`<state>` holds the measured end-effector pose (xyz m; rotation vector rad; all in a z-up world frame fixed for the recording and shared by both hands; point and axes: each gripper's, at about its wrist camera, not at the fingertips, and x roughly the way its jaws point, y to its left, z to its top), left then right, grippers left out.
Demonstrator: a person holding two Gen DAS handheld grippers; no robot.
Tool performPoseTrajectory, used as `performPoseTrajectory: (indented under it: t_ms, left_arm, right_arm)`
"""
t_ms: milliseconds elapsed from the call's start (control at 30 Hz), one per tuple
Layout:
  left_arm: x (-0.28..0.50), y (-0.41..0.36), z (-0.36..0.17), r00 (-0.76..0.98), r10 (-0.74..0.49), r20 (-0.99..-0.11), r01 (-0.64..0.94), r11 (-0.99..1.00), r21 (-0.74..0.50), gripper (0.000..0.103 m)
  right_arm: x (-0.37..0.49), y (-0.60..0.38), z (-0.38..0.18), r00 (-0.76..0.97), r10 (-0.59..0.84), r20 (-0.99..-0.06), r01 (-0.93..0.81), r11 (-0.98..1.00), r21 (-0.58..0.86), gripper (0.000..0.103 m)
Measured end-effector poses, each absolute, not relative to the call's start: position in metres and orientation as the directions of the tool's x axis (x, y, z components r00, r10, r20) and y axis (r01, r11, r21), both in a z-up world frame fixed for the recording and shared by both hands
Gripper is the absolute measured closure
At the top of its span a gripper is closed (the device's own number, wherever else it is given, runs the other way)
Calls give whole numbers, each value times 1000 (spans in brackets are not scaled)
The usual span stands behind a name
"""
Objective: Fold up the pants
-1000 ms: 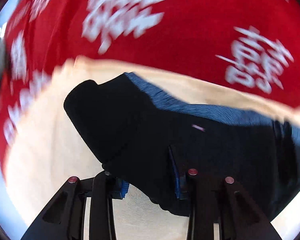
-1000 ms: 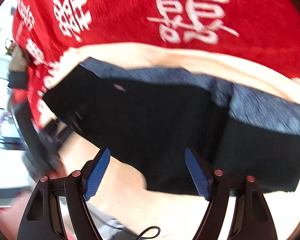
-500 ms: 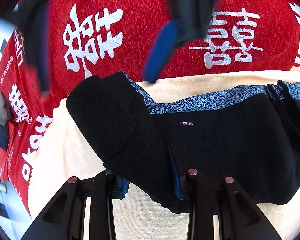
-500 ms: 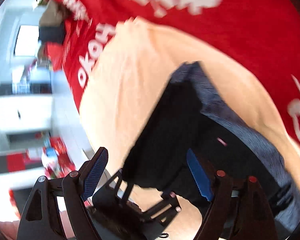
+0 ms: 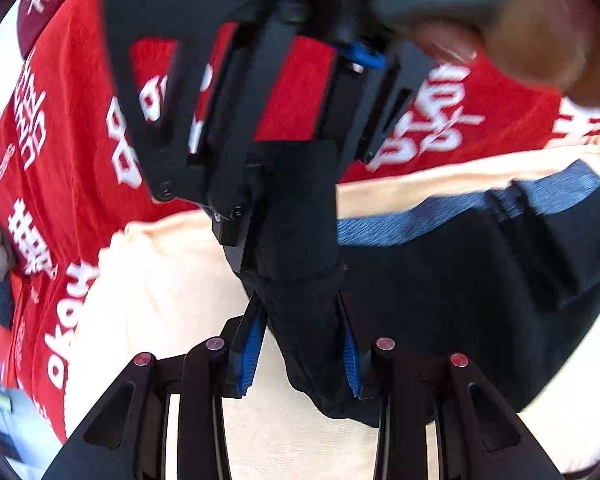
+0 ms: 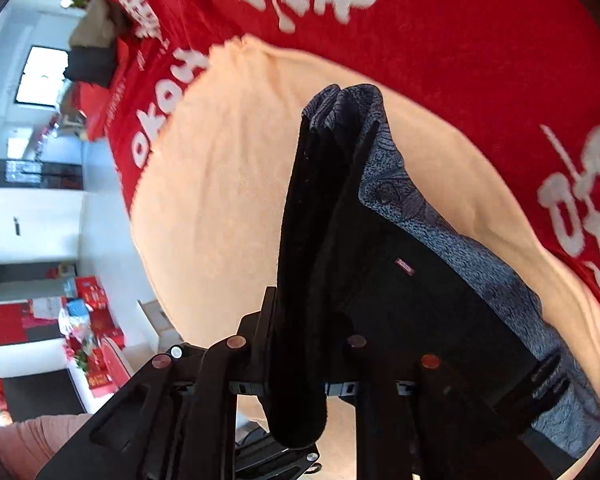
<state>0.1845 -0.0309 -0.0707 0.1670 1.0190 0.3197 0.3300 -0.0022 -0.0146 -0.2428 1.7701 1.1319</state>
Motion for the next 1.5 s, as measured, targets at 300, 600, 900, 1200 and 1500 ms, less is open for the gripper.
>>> performPoseTrajectory:
  t_ms: [300, 600, 900, 1200, 1500]
  left_arm:
    - [212, -119, -11, 576, 208, -791, -36, 973, 230, 67]
    - [256, -261, -15, 579, 88, -811, 165, 961, 222, 67]
    - [276, -351, -100, 459, 95, -883, 302, 918, 256, 67]
    - [263, -336, -100, 380, 97, -920, 264, 942, 209, 32]
    - [296, -256, -89, 299, 24, -954, -13, 1000, 21, 17]
  right_arm:
    - [357, -139, 44, -356, 591, -724, -434, 581, 688, 85]
    - [379, -318, 37, -195, 705, -682, -275, 628, 728, 85]
    - [371, -426, -62, -156, 711, -685, -76, 683, 726, 84]
    - [364, -447, -97, -186, 727, -661, 22, 676, 737, 78]
    - [365, -450, -93, -168, 740, -651, 53, 667, 744, 89]
